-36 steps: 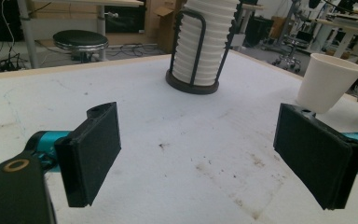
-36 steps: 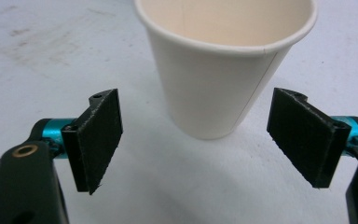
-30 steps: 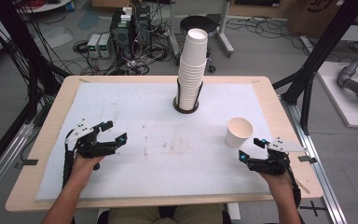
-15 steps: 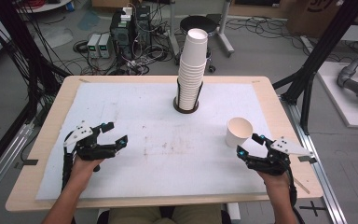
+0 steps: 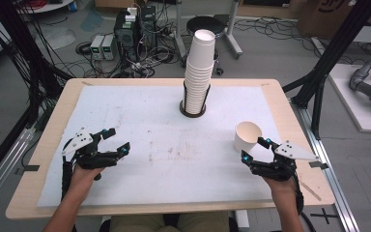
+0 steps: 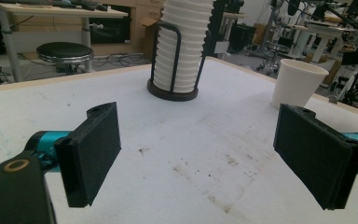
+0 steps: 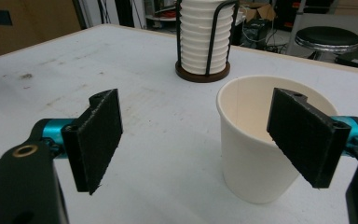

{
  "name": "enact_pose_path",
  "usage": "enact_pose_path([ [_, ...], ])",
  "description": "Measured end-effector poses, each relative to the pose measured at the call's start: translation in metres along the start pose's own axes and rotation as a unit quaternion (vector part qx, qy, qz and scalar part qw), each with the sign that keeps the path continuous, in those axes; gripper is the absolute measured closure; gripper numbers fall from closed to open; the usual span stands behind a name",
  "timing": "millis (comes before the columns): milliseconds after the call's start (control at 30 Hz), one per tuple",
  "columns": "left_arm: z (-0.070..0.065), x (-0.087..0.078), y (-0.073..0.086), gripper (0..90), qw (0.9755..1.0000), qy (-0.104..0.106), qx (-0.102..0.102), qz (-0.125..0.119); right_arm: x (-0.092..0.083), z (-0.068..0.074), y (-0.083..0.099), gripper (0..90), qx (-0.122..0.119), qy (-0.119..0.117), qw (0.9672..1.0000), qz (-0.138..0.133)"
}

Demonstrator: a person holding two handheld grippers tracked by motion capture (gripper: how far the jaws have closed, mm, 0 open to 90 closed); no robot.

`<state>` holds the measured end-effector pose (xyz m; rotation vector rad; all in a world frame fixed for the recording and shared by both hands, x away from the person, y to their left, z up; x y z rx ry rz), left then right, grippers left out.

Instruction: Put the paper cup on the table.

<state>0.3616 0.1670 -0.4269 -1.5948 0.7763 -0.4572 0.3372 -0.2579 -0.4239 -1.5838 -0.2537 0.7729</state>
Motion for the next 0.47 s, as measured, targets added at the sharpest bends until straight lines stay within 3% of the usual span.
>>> enact_pose_path([
  [467,0.0023,0.0040,0.0012,14.7,1.0000,-0.005,-0.002,0.004,0.0024,-0.0026,0.0034,18.8,-0.002,-0.001,1.0000,0.005],
])
Point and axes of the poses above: each handheld gripper's, and its own axes: x roughly forward along the jaws, y roughly out of its underside, z roughly to its left, the point moved 9 cm from there along x, roughly forward along the jaws, and after that the axes turned 2 degrees about -x, right-handed, at the moved point
